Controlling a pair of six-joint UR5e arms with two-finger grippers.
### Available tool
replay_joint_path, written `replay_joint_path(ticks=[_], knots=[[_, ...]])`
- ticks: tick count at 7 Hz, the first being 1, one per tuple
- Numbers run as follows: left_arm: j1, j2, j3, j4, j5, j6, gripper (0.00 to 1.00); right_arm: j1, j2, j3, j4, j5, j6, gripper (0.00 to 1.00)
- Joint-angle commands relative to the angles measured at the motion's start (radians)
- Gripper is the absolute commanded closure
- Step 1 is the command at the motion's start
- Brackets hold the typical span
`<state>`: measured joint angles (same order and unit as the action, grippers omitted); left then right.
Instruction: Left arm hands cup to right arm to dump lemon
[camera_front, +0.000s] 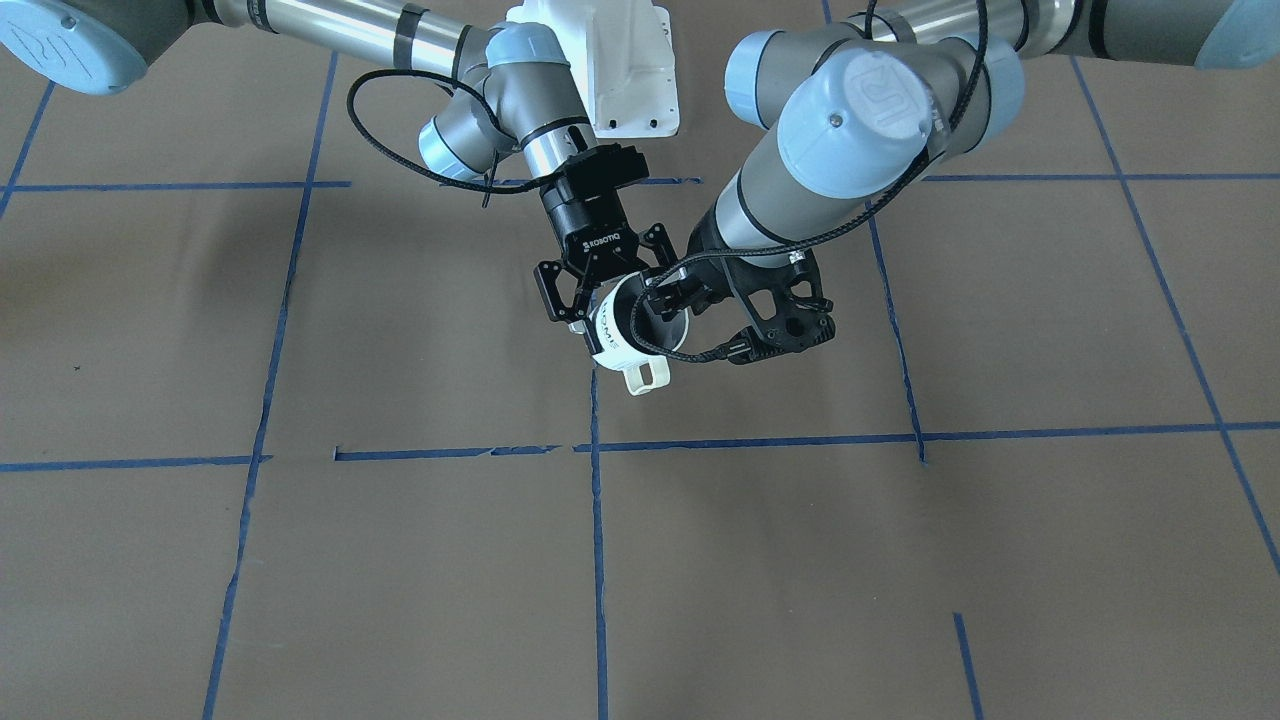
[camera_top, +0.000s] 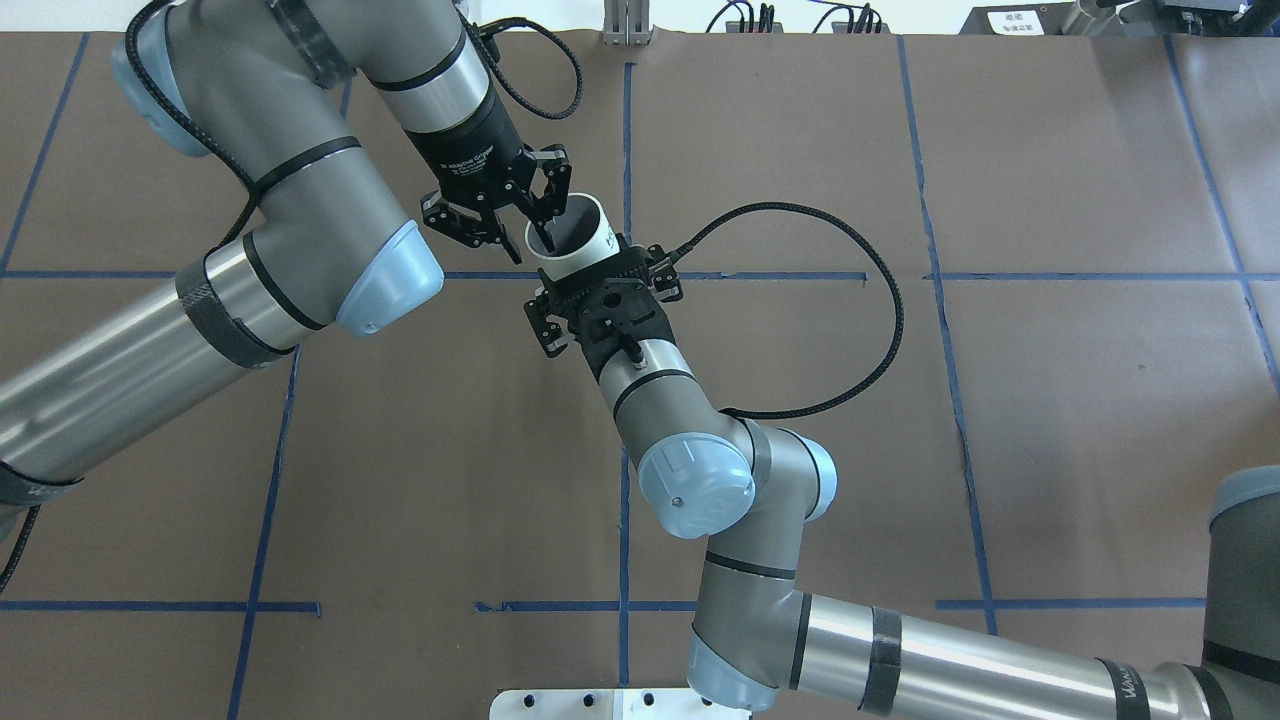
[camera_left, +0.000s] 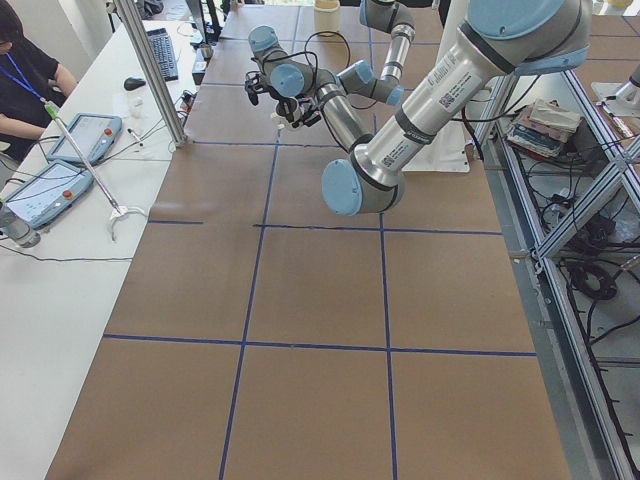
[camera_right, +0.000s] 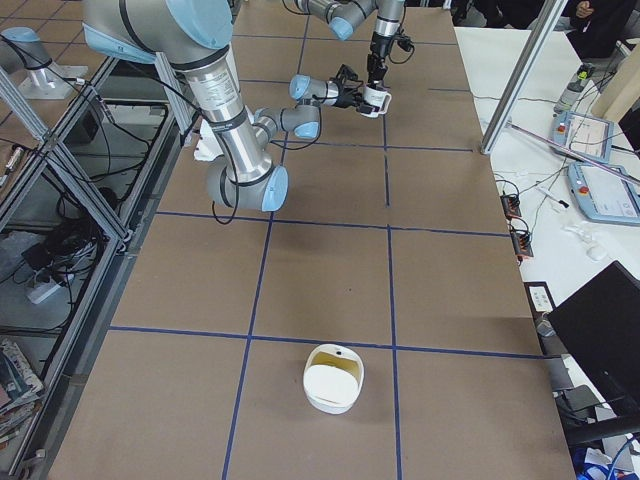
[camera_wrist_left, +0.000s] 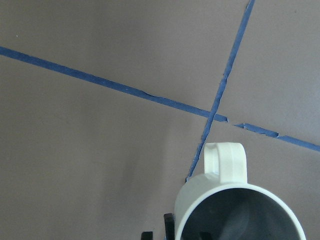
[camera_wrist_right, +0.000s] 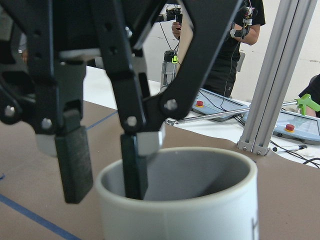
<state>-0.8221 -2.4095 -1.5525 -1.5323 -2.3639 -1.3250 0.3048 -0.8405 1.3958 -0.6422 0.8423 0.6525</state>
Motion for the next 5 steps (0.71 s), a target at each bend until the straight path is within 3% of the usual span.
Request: replay_joint_path(ticks=[1, 2, 3, 4, 5], knots=[[0.003, 0.001, 0.0, 0.0, 0.0, 0.001, 0.62, -0.001, 0.001, 0.0, -0.001, 0.0, -0.001, 0.55], [0.003, 0.001, 0.0, 0.0, 0.0, 0.001, 0.62, -0.001, 0.001, 0.0, -0.001, 0.0, -0.001, 0.55], [0.003, 0.001, 0.002, 0.0, 0.0, 0.001, 0.77, -0.001, 0.001, 0.0, -0.001, 0.0, -0.001, 0.55], [0.003, 0.004, 0.009, 0.0, 0.0, 0.012, 1.0, -0.001, 0.001, 0.0, 0.001, 0.0, 0.001, 0.39], [0.003, 0.001, 0.02, 0.0, 0.0, 0.012, 1.0, -0.003, -0.006, 0.0, 0.002, 0.0, -0.001, 0.03]])
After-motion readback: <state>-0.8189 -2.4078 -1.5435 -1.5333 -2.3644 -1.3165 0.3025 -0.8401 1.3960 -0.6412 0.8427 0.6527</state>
